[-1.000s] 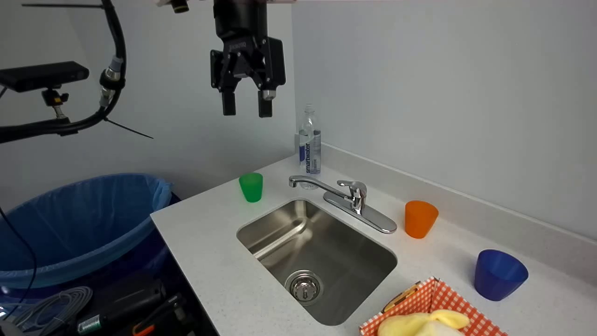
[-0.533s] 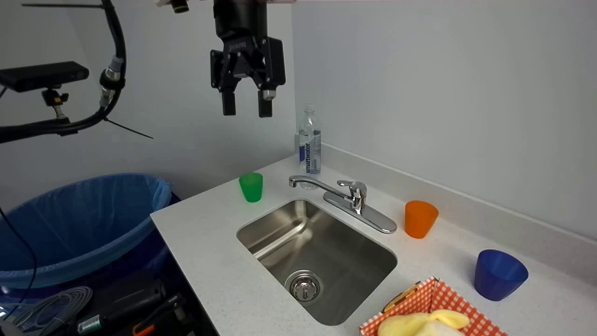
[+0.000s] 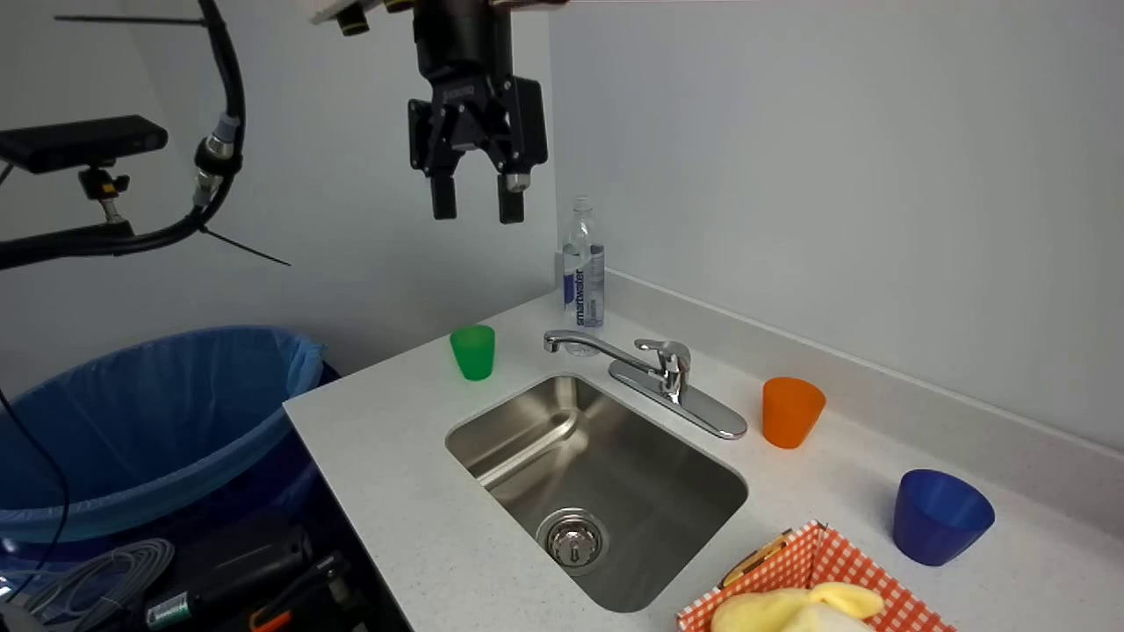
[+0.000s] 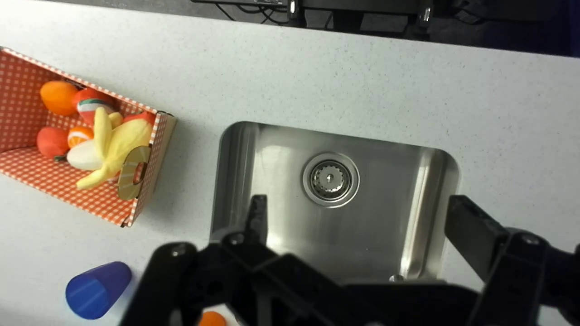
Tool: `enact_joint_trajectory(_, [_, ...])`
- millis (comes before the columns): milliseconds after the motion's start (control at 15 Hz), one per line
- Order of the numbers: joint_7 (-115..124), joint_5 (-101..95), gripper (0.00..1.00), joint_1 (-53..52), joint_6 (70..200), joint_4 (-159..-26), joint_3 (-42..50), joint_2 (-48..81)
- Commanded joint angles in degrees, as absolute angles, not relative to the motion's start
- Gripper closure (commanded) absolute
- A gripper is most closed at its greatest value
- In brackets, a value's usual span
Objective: Move the faucet to the right
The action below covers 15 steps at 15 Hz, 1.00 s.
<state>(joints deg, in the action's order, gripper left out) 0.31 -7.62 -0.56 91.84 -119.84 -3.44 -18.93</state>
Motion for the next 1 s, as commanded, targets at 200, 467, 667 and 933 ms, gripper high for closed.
enact_joint_trajectory(200, [8.26,-9.31,0.0,-0.54,101.43,-118.17,-4.14,-11.68])
enact_joint_trajectory(467, [12.81,-9.4,0.0,-1.06,108.09,-115.92,-4.78,-5.1])
enact_joint_trajectory(667, [18.24,-10.34,0.0,-2.03,111.52,-113.62,-5.6,0.11])
enact_joint_trajectory(933, [26.52,-13.21,0.0,-4.04,113.42,-109.4,-5.9,6.54])
